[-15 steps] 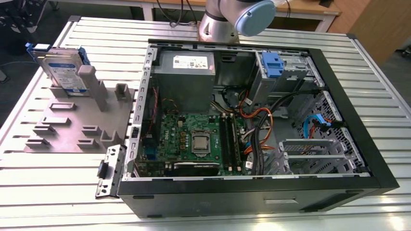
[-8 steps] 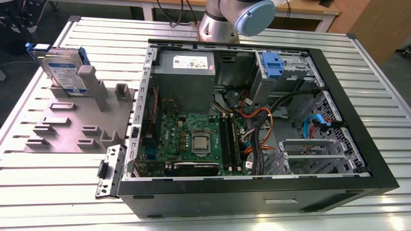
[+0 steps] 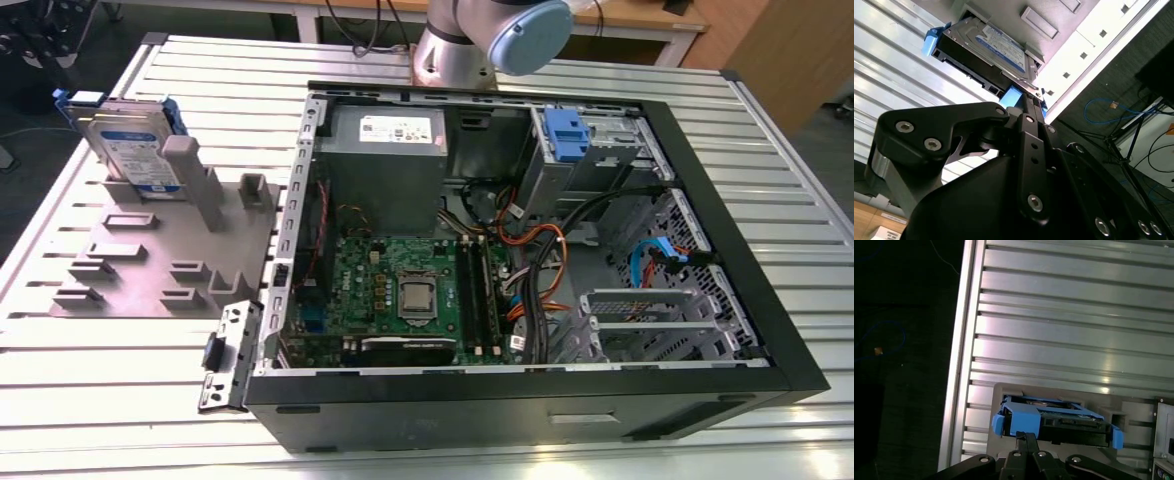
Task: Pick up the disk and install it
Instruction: 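Pick up the disk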
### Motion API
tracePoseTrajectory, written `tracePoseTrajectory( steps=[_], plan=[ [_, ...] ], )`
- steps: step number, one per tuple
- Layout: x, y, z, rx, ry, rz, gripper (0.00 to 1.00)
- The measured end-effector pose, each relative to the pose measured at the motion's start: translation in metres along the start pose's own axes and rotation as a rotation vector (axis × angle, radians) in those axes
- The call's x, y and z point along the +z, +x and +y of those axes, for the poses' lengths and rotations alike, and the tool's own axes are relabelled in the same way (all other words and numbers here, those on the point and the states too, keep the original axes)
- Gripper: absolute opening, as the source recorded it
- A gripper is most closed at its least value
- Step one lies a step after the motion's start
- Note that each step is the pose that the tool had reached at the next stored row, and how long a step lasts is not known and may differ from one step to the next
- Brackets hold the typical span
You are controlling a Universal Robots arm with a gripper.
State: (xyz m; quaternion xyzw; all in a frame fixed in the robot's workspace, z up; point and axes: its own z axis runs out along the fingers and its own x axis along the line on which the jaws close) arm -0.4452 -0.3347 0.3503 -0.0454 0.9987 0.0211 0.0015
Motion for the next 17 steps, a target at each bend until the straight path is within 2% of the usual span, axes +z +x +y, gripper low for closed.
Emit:
tracePoseTrajectory(
  steps=[17],
  plan=[
    [0.0,0.0,0.0,-0.01,-0.0001,0.0004,0.11]
  ],
)
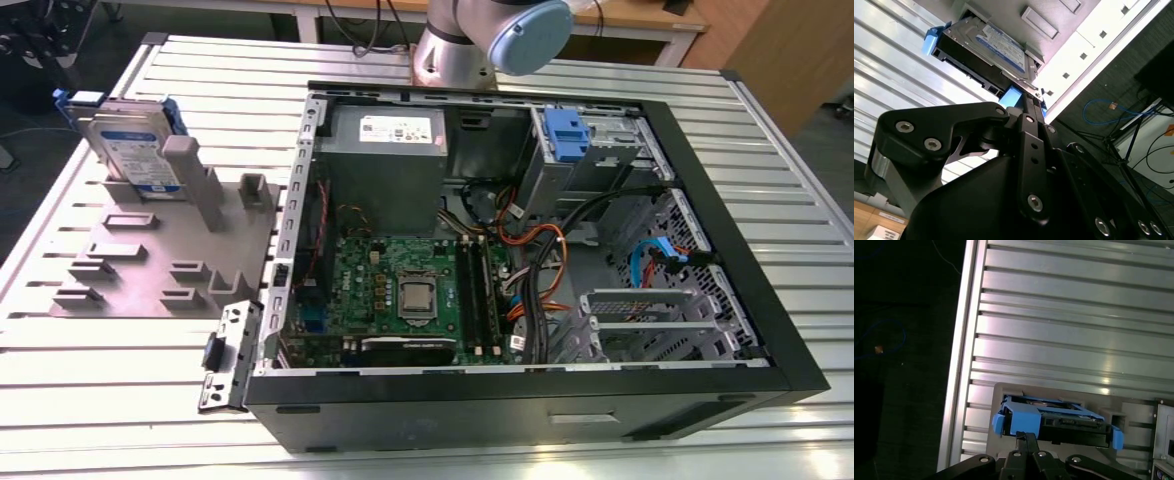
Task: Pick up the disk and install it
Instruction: 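Pick up the disk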
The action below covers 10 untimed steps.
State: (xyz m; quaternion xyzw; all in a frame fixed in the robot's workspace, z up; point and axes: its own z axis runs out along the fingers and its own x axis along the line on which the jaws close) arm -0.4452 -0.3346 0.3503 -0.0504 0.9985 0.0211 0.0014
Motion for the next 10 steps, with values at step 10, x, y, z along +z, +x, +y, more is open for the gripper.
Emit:
tracePoseTrajectory(
  steps=[10],
  plan=[
    [0.0,0.0,0.0,-0.005,0.0,0.0002,0.11]
  ],
)
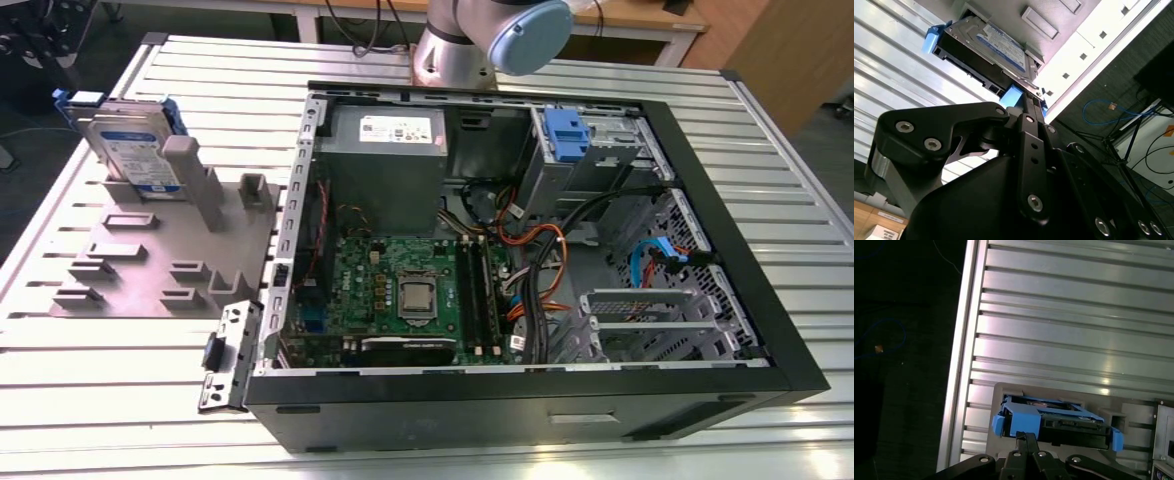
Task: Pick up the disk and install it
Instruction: 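Pick up the disk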
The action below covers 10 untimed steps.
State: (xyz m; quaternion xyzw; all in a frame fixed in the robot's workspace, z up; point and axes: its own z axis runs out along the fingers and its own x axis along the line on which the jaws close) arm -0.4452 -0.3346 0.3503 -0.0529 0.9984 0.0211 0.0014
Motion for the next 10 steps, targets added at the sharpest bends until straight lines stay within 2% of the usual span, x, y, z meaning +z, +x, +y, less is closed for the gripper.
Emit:
tracePoseTrajectory(
  steps=[10],
  plan=[
    [0.0,0.0,0.0,-0.01,-0.0001,0.0004,0.11]
  ],
)
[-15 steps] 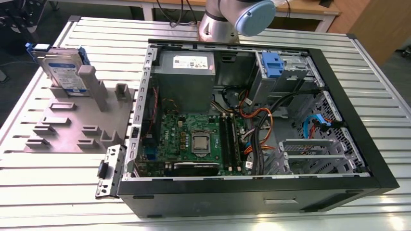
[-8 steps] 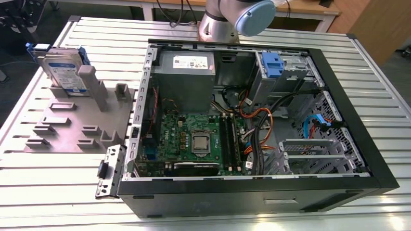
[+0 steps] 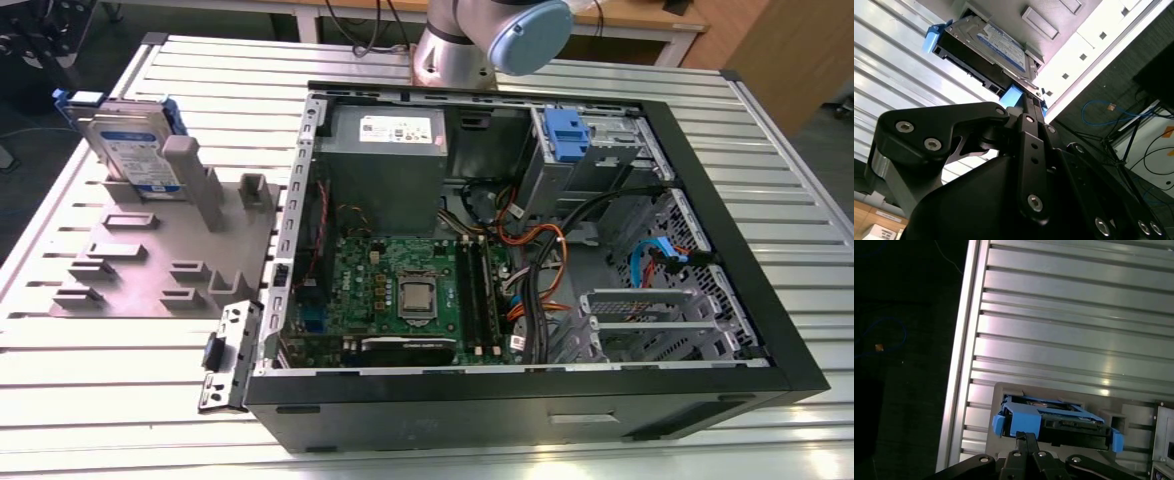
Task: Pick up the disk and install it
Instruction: 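Pick up the disk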
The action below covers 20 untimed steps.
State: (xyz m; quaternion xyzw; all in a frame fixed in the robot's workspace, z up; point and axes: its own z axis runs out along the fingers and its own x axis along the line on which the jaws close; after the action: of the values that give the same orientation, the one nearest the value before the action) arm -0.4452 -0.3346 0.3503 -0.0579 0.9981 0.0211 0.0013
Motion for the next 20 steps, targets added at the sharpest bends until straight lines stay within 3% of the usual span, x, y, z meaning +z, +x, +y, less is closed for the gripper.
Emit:
tracePoseTrajectory(
  steps=[20],
  plan=[
    [0.0,0.0,0.0,-0.016,-0.0001,0.0007,0.11]
  ],
)
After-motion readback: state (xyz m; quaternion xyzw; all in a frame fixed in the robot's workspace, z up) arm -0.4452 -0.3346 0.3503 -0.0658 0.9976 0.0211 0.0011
